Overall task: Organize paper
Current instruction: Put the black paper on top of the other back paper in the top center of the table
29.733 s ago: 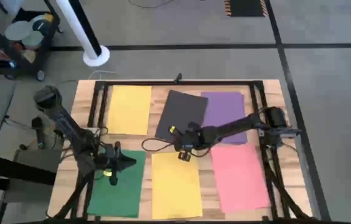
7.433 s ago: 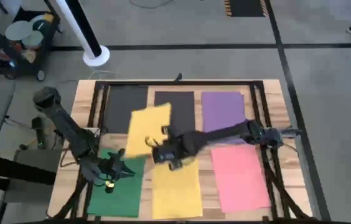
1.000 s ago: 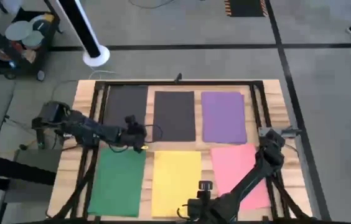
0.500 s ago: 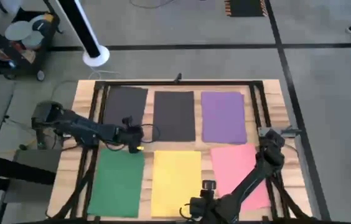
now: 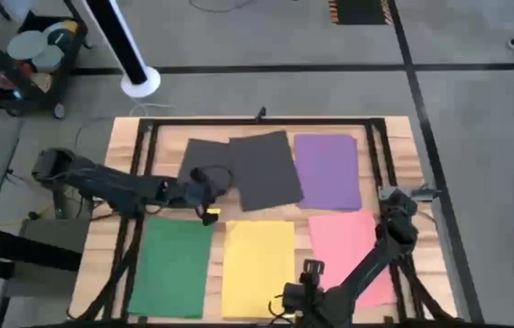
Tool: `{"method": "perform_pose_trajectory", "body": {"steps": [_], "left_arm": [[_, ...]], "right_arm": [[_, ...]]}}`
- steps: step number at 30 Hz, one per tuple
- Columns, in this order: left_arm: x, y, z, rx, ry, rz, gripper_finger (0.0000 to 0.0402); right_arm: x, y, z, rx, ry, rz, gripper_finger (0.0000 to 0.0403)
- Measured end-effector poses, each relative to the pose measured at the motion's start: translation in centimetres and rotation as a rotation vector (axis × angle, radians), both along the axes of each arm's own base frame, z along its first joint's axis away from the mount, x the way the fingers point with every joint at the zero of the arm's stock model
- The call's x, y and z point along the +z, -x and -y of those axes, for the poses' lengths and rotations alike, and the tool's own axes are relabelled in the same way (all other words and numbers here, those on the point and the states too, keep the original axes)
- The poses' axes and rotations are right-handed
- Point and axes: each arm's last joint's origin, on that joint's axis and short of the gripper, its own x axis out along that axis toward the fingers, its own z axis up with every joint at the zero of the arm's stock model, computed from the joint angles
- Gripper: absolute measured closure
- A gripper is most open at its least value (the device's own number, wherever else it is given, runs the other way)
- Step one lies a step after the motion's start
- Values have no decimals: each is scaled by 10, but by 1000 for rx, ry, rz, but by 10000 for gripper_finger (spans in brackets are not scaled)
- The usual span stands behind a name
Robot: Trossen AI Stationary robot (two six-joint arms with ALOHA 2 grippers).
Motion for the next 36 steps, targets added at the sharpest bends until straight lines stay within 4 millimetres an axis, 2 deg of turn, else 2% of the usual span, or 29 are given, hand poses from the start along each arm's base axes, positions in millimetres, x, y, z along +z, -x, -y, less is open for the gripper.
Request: {"method": "perform_pose_trajectory", "body": {"steps": [5, 10, 14, 18, 21, 25, 28, 32, 36], "left_arm": [[4, 5, -4, 83, -80, -35, 401], [-3, 24, -6, 191, -88, -165, 401], [0, 39, -1, 241, -87, -190, 401], [11, 55, 8, 276, -84, -109, 401], [22, 62, 16, 278, -72, -5, 401], [33, 69, 22, 274, -70, 99, 401], [37, 71, 24, 270, -67, 134, 401], [38, 70, 26, 258, -73, 141, 401], [39, 69, 26, 250, -79, 149, 401]], "right_arm": [[0, 0, 0, -1, -1, 1, 243], [0, 0, 0, -14, -5, 6, 243], [0, 0, 0, -31, -8, 12, 243], [1, -2, 2, -42, 21, 46, 243], [1, -9, 12, -88, 59, 79, 243], [-5, -24, 34, -124, 181, 147, 259], [-13, -36, 59, -154, 321, 182, 304], [-29, -45, 111, -240, 542, 114, 388], [-51, -53, 165, -387, 614, 44, 400]]}}
